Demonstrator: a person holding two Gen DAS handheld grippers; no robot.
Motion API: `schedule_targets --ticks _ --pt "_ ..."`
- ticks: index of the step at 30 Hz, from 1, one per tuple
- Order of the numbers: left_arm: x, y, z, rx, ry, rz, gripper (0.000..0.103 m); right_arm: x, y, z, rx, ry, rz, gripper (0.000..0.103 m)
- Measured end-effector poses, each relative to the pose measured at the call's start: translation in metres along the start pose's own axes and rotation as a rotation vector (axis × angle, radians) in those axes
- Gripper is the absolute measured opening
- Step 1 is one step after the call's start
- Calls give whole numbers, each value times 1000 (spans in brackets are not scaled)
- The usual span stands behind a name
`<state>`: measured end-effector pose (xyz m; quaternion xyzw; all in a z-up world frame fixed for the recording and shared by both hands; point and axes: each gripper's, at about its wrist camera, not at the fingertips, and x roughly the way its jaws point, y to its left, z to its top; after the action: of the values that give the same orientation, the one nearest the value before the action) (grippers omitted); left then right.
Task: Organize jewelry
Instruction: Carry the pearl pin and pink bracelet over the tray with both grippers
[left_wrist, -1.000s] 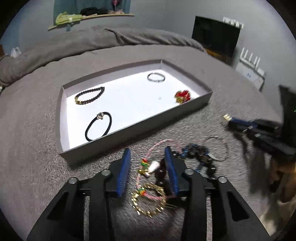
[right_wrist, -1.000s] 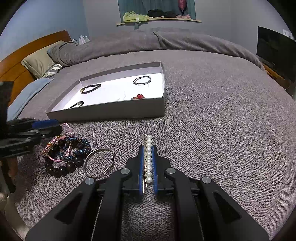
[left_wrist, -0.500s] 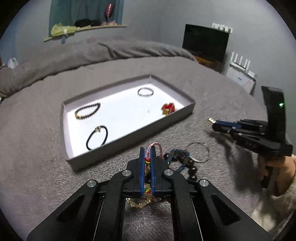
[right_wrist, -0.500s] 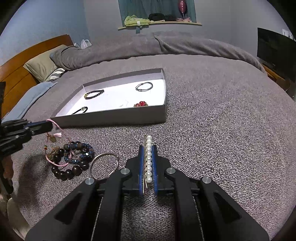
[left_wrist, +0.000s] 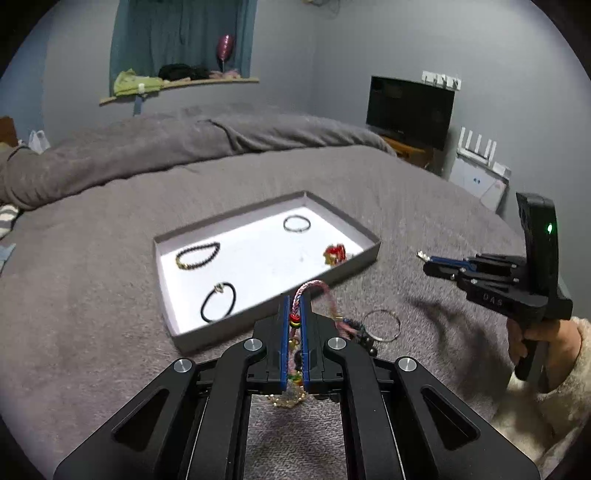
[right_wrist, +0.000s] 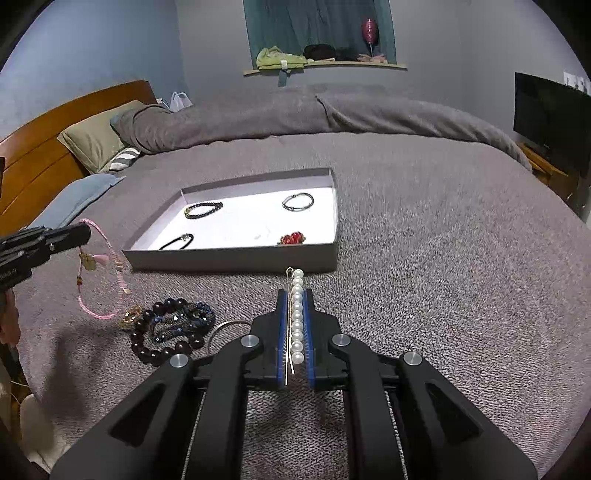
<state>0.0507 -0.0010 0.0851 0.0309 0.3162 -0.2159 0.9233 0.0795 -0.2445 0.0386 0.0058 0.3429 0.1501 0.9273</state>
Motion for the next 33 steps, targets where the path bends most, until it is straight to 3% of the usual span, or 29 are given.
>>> schedule_targets --ticks 6,15,27,33 --pt "-14 8 11 -2 -29 22 6 -7 7 6 -20 -16 13 8" --pt "-2 41 23 -39 -8 73 6 -2 16 25 -57 -27 26 8" --pt "62 95 51 -126 61 103 6 40 30 61 -86 -17 60 8" --pt "111 102 71 -144 87 44 6 79 39 77 -99 14 83 8"
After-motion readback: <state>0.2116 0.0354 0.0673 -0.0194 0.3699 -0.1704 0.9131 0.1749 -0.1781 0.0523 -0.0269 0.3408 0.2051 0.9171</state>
